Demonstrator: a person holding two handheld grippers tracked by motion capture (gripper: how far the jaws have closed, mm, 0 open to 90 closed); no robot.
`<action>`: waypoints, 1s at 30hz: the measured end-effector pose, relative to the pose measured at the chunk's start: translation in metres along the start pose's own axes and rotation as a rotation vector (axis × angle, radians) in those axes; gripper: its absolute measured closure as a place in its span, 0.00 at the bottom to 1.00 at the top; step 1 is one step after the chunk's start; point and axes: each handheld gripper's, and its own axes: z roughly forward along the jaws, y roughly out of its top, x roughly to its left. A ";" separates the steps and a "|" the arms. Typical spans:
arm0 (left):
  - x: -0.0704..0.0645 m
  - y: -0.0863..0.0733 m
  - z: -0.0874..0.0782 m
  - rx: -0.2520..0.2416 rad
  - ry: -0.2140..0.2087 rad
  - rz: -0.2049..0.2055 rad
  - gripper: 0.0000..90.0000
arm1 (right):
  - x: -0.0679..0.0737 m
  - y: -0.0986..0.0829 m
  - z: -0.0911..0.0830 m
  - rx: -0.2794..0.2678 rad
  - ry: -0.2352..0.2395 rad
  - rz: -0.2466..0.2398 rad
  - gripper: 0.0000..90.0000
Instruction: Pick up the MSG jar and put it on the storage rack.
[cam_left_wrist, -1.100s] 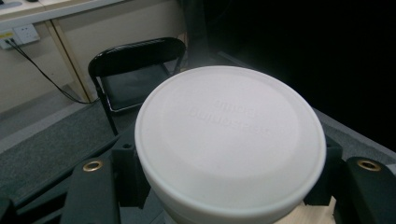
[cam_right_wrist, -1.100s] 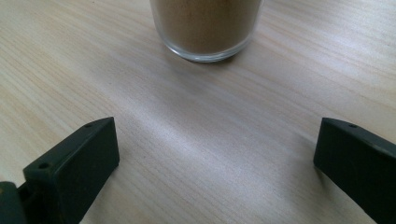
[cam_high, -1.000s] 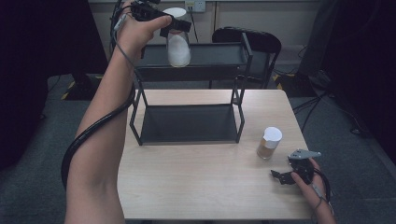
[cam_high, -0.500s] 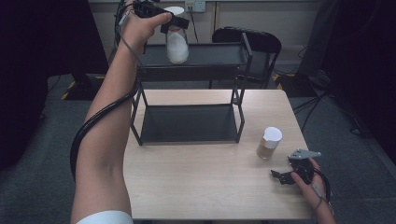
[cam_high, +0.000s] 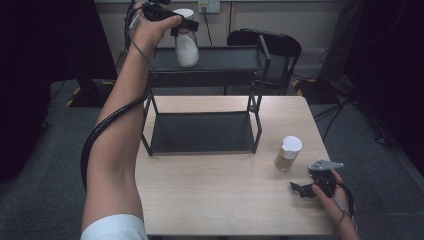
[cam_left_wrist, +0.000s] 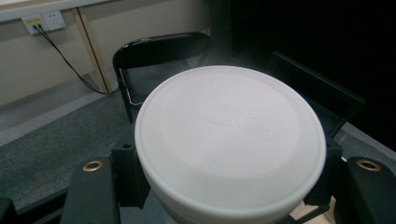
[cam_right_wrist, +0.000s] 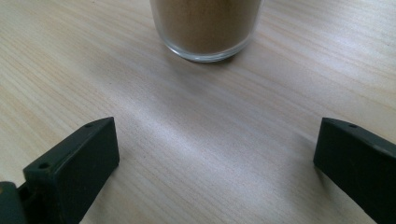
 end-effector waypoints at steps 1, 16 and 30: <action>0.000 -0.001 0.001 0.000 0.006 0.000 0.38 | 0.000 0.000 0.000 0.000 0.000 0.001 0.00; 0.000 -0.004 0.006 0.004 0.039 -0.006 0.38 | 0.000 0.000 0.000 0.000 0.000 0.001 0.00; -0.003 -0.010 0.005 -0.011 0.043 0.006 0.38 | 0.000 0.000 0.000 0.000 0.000 0.000 0.00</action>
